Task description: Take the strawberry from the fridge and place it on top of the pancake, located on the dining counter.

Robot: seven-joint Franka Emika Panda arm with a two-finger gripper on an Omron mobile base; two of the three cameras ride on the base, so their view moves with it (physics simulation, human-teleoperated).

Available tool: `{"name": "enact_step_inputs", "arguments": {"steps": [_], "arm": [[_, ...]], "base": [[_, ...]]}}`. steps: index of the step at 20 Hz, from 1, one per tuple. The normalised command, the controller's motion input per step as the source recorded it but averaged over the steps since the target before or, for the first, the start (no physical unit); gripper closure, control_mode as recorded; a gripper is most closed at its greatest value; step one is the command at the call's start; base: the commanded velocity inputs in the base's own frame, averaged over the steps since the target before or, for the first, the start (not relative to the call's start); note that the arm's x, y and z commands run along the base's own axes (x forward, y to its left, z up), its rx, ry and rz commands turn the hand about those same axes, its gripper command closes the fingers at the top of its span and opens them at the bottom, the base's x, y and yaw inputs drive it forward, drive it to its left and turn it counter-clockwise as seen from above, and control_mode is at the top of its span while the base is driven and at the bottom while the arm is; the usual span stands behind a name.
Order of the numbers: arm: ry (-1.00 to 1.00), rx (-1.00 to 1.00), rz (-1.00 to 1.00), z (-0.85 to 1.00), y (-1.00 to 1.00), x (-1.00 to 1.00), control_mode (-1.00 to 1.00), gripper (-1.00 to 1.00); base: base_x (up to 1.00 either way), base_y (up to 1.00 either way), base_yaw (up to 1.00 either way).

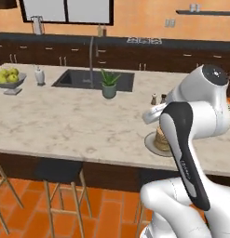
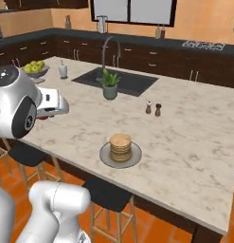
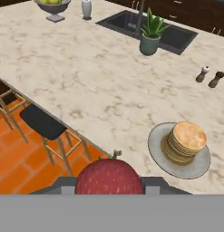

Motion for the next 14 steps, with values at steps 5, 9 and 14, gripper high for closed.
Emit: {"name": "enact_step_inputs", "arguments": {"steps": [5,9,14], "arm": [[0.00,0.00,0.00,0.00,0.00,0.00,1.00,1.00],[0.00,0.00,0.00,0.00,0.00,0.00,1.00,1.00],[0.19,0.02,-0.61,-0.37,-0.23,0.91,-1.00,1.00]], "base": [[0.88,0.00,-0.65],[0.98,-0.02,-0.66],[0.00,0.00,0.00]]}}
